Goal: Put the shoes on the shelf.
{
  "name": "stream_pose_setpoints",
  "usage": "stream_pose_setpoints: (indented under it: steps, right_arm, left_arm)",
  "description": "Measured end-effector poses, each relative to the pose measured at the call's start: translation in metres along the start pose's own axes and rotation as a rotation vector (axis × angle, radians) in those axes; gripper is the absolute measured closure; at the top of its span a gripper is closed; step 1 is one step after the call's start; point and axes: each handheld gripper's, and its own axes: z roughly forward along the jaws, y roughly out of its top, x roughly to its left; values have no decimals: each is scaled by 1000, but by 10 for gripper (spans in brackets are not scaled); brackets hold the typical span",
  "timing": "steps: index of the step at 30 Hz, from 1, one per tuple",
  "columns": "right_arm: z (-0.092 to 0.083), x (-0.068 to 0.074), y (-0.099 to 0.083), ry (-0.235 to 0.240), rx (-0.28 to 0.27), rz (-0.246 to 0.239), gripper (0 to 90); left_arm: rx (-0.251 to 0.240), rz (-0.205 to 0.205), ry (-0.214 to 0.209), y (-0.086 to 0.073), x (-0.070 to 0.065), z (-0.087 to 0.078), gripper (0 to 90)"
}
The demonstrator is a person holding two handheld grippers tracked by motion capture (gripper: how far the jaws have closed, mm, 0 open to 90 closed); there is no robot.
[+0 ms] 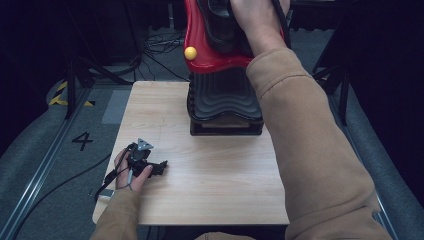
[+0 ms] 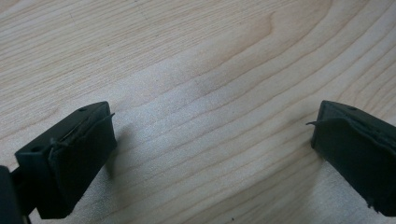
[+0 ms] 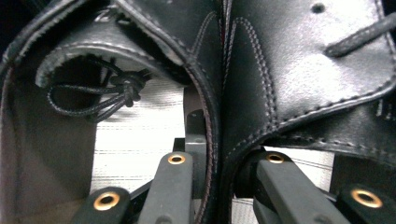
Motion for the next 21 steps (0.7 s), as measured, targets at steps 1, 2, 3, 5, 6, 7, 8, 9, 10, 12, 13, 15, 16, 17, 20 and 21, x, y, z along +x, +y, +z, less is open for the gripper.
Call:
stream_pose_setpoints:
  steps: [1, 2, 3, 5, 6, 7, 8, 9, 10, 12, 13, 15, 16, 17, 20, 21]
  right_arm:
    - [2, 0, -1, 1, -3, 6, 809]
    - [3, 0, -2, 2, -5, 7, 809]
    - [5, 1, -4, 4, -14, 7, 808]
    - [6, 2, -5, -2, -18, -2, 805]
    - [6, 3, -5, -4, -17, -4, 802]
    - [6, 5, -5, -7, -15, -9, 799]
    - [6, 5, -5, -8, -16, -15, 795]
    - [7, 6, -5, -4, -12, -14, 785]
    - [7, 5, -4, 1, -6, -18, 758]
    - [7, 4, -3, 17, 7, -31, 727]
    - [7, 3, -3, 15, 11, -32, 680]
    - [8, 0, -2, 38, 24, -18, 660]
    - [7, -1, -2, 41, 27, -13, 656]
    - [6, -1, -3, 43, 28, -10, 650]
    - [5, -1, -4, 54, 28, -7, 592]
    - [5, 0, -4, 55, 30, -6, 585]
  left_arm:
    - [0, 0, 0, 0, 0, 0, 1]
    - [0, 0, 0, 0, 0, 0, 1]
    - [0, 0, 0, 0, 0, 0, 1]
    - [0, 0, 0, 0, 0, 0, 1]
    - [0, 0, 0, 0, 0, 0, 1]
    - [0, 0, 0, 0, 0, 0, 1]
    - [0, 0, 0, 0, 0, 0, 1]
    - [0, -1, 0, 0, 0, 0, 1]
    - [0, -1, 0, 0, 0, 0, 1]
    - [0, -1, 0, 0, 0, 0, 1]
    - [0, -1, 0, 0, 0, 0, 1]
    - [0, 0, 0, 0, 0, 0, 1]
    - [0, 0, 0, 0, 0, 0, 1]
    - [0, -1, -1, 0, 0, 0, 1]
    - [-1, 0, 0, 0, 0, 0, 1]
    - [0, 0, 0, 0, 0, 0, 1]
